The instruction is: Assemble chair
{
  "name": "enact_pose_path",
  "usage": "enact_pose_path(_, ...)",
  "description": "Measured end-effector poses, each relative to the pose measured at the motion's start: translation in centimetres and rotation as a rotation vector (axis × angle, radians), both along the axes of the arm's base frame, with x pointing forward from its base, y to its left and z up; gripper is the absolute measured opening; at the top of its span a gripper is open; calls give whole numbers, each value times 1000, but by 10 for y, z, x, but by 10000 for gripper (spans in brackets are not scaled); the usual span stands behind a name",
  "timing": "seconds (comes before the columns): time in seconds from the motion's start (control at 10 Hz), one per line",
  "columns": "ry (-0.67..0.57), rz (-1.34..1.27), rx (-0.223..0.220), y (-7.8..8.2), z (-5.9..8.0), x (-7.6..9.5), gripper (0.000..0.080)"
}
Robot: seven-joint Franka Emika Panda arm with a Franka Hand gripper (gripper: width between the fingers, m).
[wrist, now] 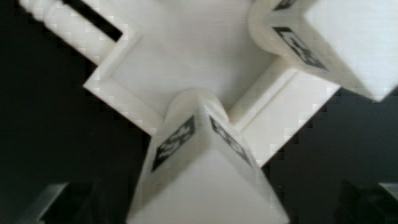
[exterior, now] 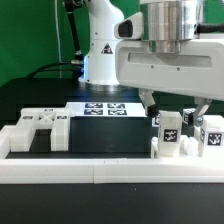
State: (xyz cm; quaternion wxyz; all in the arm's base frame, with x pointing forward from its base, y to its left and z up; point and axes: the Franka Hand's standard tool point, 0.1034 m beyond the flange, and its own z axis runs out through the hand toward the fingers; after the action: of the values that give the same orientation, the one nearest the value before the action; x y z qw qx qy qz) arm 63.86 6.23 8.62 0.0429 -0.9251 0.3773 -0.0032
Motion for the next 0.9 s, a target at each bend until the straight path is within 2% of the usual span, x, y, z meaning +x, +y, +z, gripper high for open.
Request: enact_pose_path(0.9,-37,638,-39,-8,-4,-1,649)
